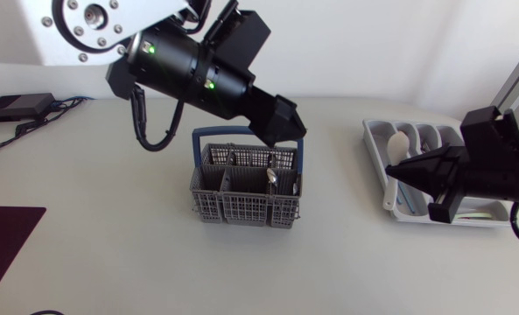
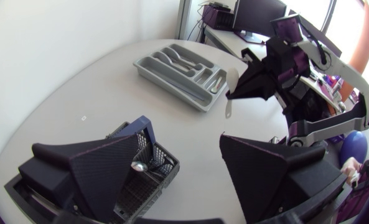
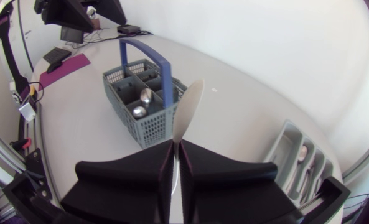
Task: Sort the cutlery from the basket into the organizer compartments.
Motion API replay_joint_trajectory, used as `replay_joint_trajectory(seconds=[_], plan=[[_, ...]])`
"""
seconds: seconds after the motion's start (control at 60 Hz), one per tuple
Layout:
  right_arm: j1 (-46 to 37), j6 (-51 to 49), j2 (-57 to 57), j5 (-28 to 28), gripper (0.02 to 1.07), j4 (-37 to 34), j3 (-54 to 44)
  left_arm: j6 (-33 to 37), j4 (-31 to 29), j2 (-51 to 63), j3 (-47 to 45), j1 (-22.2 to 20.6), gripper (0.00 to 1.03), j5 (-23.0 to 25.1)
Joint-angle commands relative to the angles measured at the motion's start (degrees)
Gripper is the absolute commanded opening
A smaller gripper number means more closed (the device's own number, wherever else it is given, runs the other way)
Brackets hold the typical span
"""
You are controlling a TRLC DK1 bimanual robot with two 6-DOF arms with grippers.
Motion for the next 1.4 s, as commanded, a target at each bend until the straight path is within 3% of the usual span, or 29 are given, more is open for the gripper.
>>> replay_joint_trajectory(seconds=[0.0, 0.067, 0.2, 0.567, 0.667, 1.117, 1.35, 1.383], plan=[[-4.7, -6.7, 0.8, -0.1, 0.08, -1.1, -1.9, 2.7, -0.5, -0.3, -2.6, -2.2, 0.92, -2.9], [-9.9, -11.0, 1.5, -0.4, 0.09, -0.8, -2.5, 3.8, -0.4, 0.5, -3.6, -4.5, 0.92, -8.0], [-17.4, -18.0, 4.1, -0.6, 0.09, 1.4, -3.6, 4.0, -0.3, 2.2, -4.1, -6.2, 0.92, -11.7], [-34.0, -32.5, 20.3, -2.3, 0.10, 17.5, -3.4, 4.1, 0.1, 5.4, -4.0, -7.4, 0.92, -14.5], [-36.0, -35.3, 25.8, -2.3, 0.10, 23.5, -3.0, 4.0, 0.1, 5.8, -3.9, -7.4, 0.91, -14.6], [-39.2, -42.6, 44.1, 0.2, 0.10, 35.9, 2.7, 4.0, 0.1, 7.3, -3.8, -7.7, 0.91, -16.5], [-38.5, -44.5, 47.2, 4.1, 0.11, 36.2, 2.5, 3.9, 0.0, 7.7, -3.6, -7.9, 0.91, -16.6], [-38.2, -44.7, 47.2, 4.8, 0.16, 36.2, 2.0, 3.9, 0.0, 7.7, -3.5, -8.0, 0.91, -16.7]])
